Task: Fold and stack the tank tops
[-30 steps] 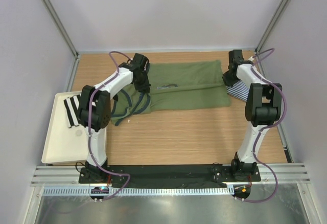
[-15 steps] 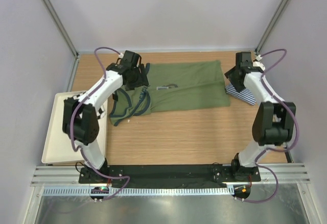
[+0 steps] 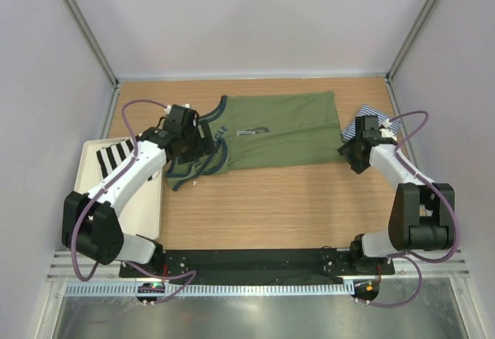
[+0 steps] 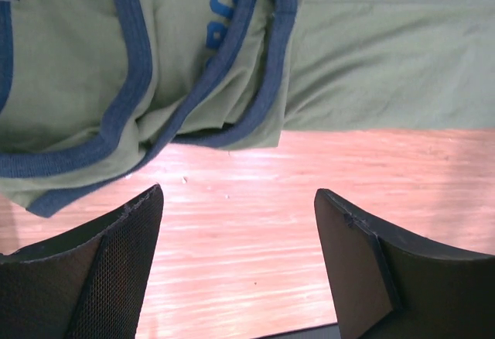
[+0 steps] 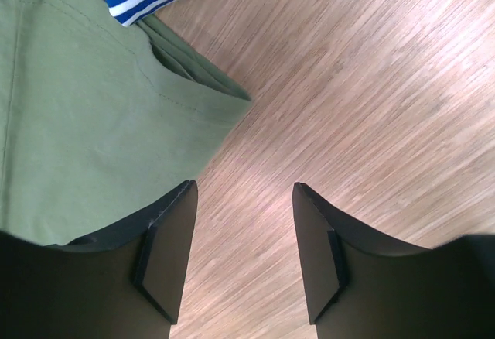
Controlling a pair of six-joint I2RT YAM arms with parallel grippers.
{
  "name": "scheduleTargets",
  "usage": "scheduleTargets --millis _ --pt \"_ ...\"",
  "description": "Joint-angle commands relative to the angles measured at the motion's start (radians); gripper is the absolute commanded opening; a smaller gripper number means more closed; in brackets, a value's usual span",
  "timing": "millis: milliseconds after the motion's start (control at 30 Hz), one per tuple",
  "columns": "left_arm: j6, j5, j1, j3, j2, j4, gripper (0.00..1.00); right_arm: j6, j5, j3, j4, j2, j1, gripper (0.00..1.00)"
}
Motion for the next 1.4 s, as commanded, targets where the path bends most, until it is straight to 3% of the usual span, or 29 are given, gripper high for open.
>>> scheduleTargets --millis 0,467,533,633,667,733,767,1067,1167,1267,1300,1367 --pt "-0.022 0.055 -0.002 -0.031 -0.069 0.051 0.8 0.007 -0.003 0.006 0.092 0.005 0.004 0.57" --pt "-0.039 0.081 0.027 -0.088 -0.095 0.018 0.79 0.062 0.021 0.075 0.141 0.189 0.004 0.51" --pt "-0.056 0.095 0.047 -0.109 -0.109 0.038 0.8 0.07 0.038 0.081 0.15 0.203 0.004 0.47" --pt "-0.068 0.111 0.074 -0.131 -0.132 0.05 0.79 0.093 0.09 0.098 0.118 0.234 0.002 0.32" --pt "-0.074 0.118 0.082 -0.143 -0.135 0.052 0.8 0.098 0.11 0.101 0.109 0.24 -0.003 0.32" --pt "-0.08 0.121 0.106 -0.156 -0.141 0.041 0.79 0.113 0.116 0.092 0.106 0.249 -0.012 0.15" --pt "-0.087 0.126 0.111 -0.163 -0.143 0.031 0.79 0.118 0.115 0.076 0.11 0.248 -0.029 0.02" --pt "-0.157 0.086 0.125 -0.228 -0.155 -0.006 0.77 0.133 0.138 -0.016 0.13 0.15 -0.116 0.01" --pt "-0.154 0.051 0.127 -0.237 -0.164 -0.025 0.72 0.127 0.133 -0.024 0.132 0.14 -0.13 0.01" --pt "-0.104 0.029 0.124 -0.234 -0.172 -0.064 0.58 0.121 0.115 -0.019 0.136 0.153 -0.136 0.01" --pt "-0.067 0.002 0.114 -0.223 -0.181 -0.089 0.48 0.118 0.107 -0.017 0.139 0.157 -0.136 0.01" --pt "-0.032 -0.061 0.096 -0.212 -0.186 -0.141 0.44 0.116 0.08 -0.014 0.144 0.174 -0.138 0.01"
